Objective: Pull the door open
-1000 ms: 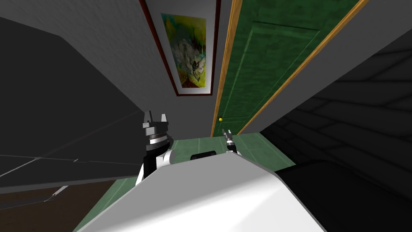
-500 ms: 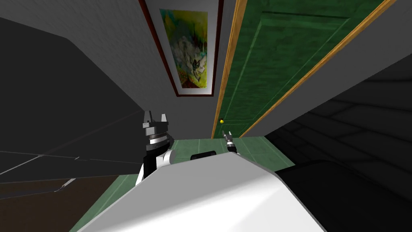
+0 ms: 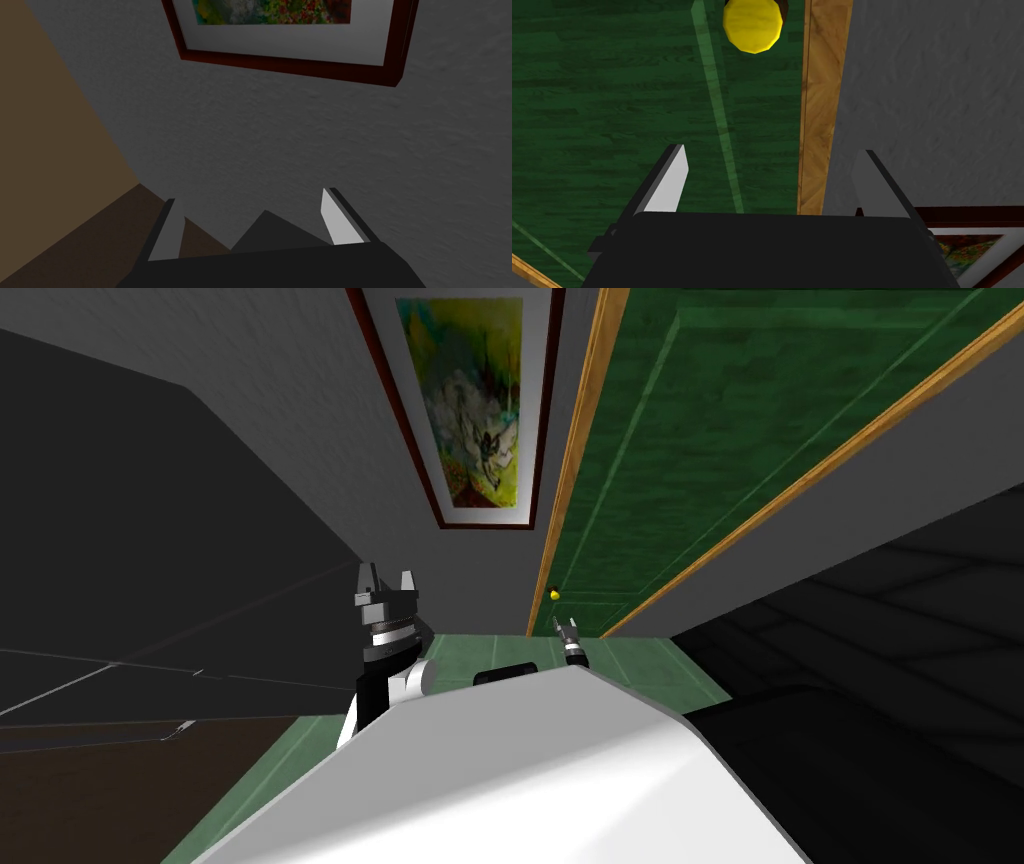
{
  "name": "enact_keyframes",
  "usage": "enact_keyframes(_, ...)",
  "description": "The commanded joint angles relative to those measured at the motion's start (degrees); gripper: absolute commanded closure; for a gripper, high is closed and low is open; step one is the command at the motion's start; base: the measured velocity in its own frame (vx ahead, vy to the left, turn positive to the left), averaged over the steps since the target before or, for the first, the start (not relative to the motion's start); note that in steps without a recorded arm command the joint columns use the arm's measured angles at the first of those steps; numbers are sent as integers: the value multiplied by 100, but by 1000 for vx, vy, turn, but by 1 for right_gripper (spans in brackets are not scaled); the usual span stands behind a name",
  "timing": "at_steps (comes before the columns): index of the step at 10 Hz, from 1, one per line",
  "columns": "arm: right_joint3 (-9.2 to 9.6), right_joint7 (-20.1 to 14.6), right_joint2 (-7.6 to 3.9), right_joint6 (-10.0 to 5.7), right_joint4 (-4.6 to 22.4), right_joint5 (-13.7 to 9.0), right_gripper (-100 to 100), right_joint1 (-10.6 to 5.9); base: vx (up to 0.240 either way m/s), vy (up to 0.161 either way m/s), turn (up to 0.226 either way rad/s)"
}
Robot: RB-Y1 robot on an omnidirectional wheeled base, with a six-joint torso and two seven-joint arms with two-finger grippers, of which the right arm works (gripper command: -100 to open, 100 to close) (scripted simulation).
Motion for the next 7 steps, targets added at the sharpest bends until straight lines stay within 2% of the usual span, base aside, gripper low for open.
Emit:
enact_keyframes(1, -21, 193, -9, -12, 170, -5, -100, -40, 59, -82, 89)
enact_keyframes(4, -50, 476, -13, -40, 420, -10, -100, -83, 72, -80, 100)
enact_keyframes(5, -49, 401, -28, -57, 416, -12, -100, -95, 28, -34, 19)
enact_keyframes(6, -119, 348, -104, -104, 517, -43, -100, -111, 116, -10, 100)
enact_keyframes(7, -140, 326, -126, -117, 544, -52, -100, -115, 175, -8, 93)
